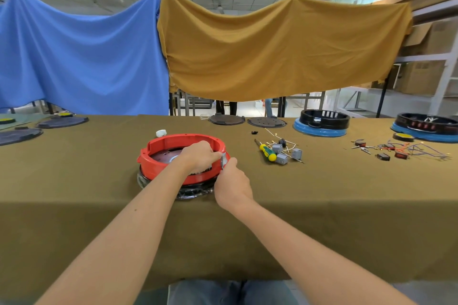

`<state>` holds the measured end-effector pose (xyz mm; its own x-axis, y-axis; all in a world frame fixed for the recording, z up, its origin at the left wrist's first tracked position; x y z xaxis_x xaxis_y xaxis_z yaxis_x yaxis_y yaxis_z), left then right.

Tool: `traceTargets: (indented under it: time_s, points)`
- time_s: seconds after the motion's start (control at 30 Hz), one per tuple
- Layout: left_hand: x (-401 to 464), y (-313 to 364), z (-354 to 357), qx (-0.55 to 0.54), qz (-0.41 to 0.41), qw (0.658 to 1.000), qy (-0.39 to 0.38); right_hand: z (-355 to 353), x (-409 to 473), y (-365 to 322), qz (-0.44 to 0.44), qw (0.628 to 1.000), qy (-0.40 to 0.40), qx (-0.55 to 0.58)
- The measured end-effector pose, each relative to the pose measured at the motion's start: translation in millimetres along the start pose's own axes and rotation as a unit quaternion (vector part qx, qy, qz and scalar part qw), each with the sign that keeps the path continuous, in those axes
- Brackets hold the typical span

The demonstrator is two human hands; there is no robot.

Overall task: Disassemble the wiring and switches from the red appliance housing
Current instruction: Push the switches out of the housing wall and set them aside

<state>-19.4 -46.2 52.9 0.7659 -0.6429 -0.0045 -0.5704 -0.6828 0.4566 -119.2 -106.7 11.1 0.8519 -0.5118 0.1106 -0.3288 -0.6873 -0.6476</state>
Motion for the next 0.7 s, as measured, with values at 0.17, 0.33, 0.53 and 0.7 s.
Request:
traceTargets:
  time_s: [0.17,0.33,0.53,0.7]
  points:
    - [0.1,-0.4,-1.2,0.003,0.001,1.000,0.005,-6.5,-2.1,1.4,-0.123,0.975,0.004,-0.184]
    - [1.2,-0.7,-0.9,-0.001,-0.001,1.000,0.002,-15.4,7.3,2.7,-0.171,0.954,0.000,-0.244]
    - [2.4,-2.4,-0.7,0.004,-0.002,1.000,0.004,-29.8,15.5,1.7,-0.200,0.949,-0.077,-0.230]
    - [3.4,-2.2,0.4,0.005,0.001,1.000,0.007,-9.0,2.6,5.2,-0.089,0.995,-0.042,-0.029]
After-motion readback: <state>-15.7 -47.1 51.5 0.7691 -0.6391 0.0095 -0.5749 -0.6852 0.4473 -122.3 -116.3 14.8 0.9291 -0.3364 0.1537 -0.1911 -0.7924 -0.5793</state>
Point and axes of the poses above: each hand's wrist, its own x-axis towards the middle knuckle, its own z-axis out of the palm, y = z × x, the point moved 8 cm from there along x, towards the middle knuckle, and after that the axes turned 6 degrees about -y, right-handed, at the moved point
